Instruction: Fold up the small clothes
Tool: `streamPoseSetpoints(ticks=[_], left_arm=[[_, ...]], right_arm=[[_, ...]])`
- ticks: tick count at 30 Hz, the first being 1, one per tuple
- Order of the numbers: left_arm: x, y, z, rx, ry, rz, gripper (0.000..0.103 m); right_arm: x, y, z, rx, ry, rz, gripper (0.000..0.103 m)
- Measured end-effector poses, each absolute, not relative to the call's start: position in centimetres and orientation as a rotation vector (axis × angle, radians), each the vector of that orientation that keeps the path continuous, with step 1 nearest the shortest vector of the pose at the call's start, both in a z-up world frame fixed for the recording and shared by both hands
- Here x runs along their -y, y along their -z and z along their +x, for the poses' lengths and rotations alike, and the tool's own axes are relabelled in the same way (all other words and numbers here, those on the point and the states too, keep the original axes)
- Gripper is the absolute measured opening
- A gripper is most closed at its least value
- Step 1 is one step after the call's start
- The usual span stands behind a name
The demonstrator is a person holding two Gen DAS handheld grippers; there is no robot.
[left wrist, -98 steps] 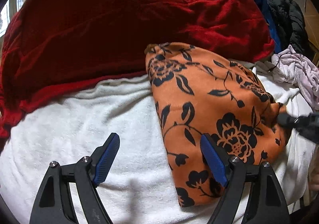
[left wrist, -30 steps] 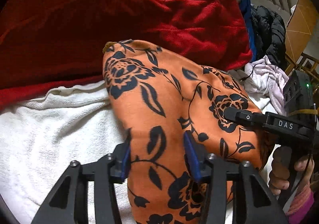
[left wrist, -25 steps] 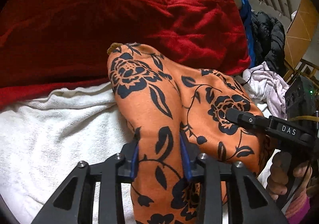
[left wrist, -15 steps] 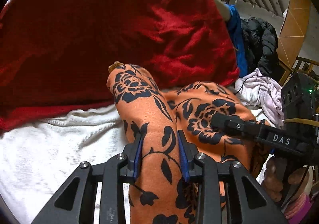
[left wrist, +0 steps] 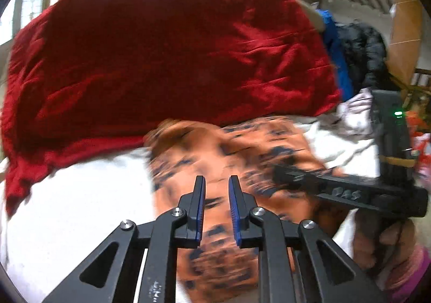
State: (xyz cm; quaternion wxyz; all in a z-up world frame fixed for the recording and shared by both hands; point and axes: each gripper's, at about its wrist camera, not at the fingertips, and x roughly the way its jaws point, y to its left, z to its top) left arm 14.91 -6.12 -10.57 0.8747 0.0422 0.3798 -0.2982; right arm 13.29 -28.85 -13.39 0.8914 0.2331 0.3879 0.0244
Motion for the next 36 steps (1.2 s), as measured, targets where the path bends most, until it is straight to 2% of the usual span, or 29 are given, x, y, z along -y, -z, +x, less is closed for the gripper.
streamPoseSetpoints(ticks=[1,3,4,5,8,9,10,12,13,17,18,19,20,22,23,25,36], left_arm=[[5.5,11.2,15.4,-0.813,0.592,0.091,0.019],[4.2,12.5,16.8,-0.855,0.582,0.047,0.032],[3.6,13.0,17.4,-0.882,0.585,0.020,0.058],[3.0,13.7,18.1,-0.916,0.583,-0.015,0.075],[1.1,15.6,19.6,-0.976,0.576,-0.180,0.076],[1.1,16.3,20.0,-1.005,0.602,-0.225,0.076],[1.6,17.0,20.4,-1.038,0.621,-0.230,0.076],[2.9,18.3,20.6,-1.106,0.635,-0.202,0.076],[3.7,19.0,20.5,-1.132,0.652,-0.194,0.076],[6.4,19.9,19.5,-1.149,0.689,-0.110,0.076],[6.7,19.6,19.2,-1.129,0.694,-0.088,0.076],[6.8,19.3,19.1,-1.120,0.694,-0.083,0.070],[6.8,18.9,18.9,-1.107,0.694,-0.083,0.052],[6.9,17.8,18.6,-1.069,0.706,-0.077,0.041],[6.9,17.5,18.5,-1.058,0.710,-0.077,0.037],[6.7,16.6,17.9,-1.036,0.716,-0.079,0.034],[-1.3,9.4,13.9,-0.855,0.674,-0.107,0.034]], right_arm=[[28.9,13.7,13.3,-0.812,-0.023,0.461,0.036],[29.8,14.2,12.8,-0.820,0.001,0.468,0.036],[30.3,14.5,12.7,-0.824,0.008,0.480,0.036],[31.0,14.9,12.5,-0.835,0.017,0.500,0.036],[32.4,15.7,12.2,-0.874,0.023,0.536,0.040],[32.8,16.0,12.3,-0.885,0.033,0.552,0.052],[32.9,16.2,12.4,-0.891,0.033,0.558,0.057],[33.0,16.6,12.6,-0.914,0.039,0.554,0.060],[32.9,16.9,12.8,-0.932,0.051,0.545,0.065],[32.5,18.6,13.8,-0.973,0.022,0.566,0.067],[32.7,19.0,13.8,-0.976,-0.013,0.609,0.067],[32.9,19.2,13.8,-0.969,-0.022,0.630,0.059],[33.0,18.9,13.7,-0.953,-0.021,0.630,0.051],[32.6,17.9,13.4,-0.915,-0.023,0.583,0.040],[32.1,16.9,13.2,-0.880,-0.026,0.541,0.039],[31.1,15.6,12.7,-0.836,-0.054,0.517,0.035],[26.0,8.5,9.8,-0.596,-0.210,0.503,0.035]])
